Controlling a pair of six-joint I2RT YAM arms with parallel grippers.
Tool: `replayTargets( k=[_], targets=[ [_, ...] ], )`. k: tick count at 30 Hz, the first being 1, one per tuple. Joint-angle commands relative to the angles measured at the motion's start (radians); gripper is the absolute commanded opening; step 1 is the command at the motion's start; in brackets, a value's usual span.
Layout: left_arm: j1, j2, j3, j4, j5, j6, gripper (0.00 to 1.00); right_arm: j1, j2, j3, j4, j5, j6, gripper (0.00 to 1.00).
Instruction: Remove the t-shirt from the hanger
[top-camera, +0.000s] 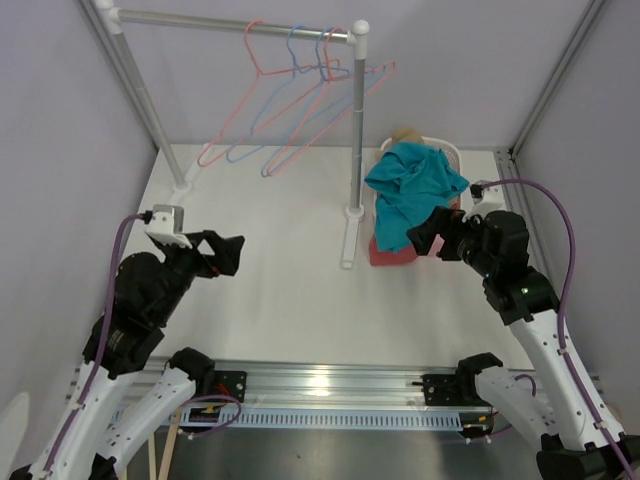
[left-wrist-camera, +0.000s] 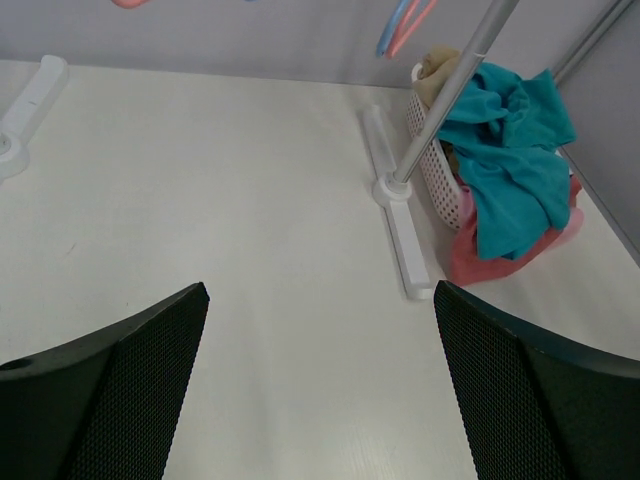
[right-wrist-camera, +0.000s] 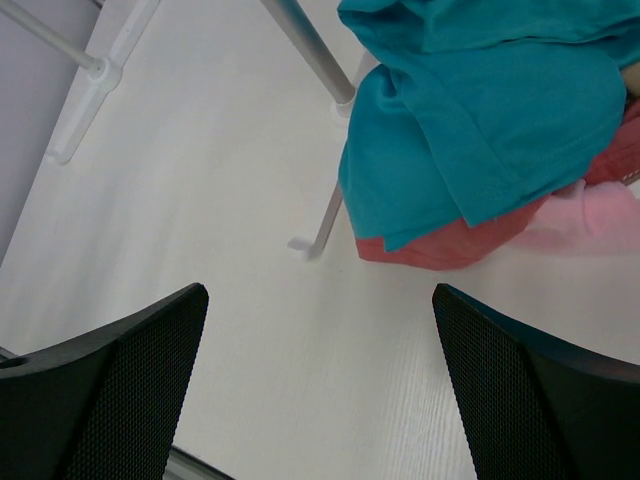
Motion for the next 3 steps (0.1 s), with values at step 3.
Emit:
replayTargets(
  k=[3],
  targets=[
    [-0.005, -0.005, -0.004, 0.015, 0.000, -0.024, 0.99, 0.004, -0.012, -0.001, 0.014, -0.004, -0.005, 0.99]
  ],
)
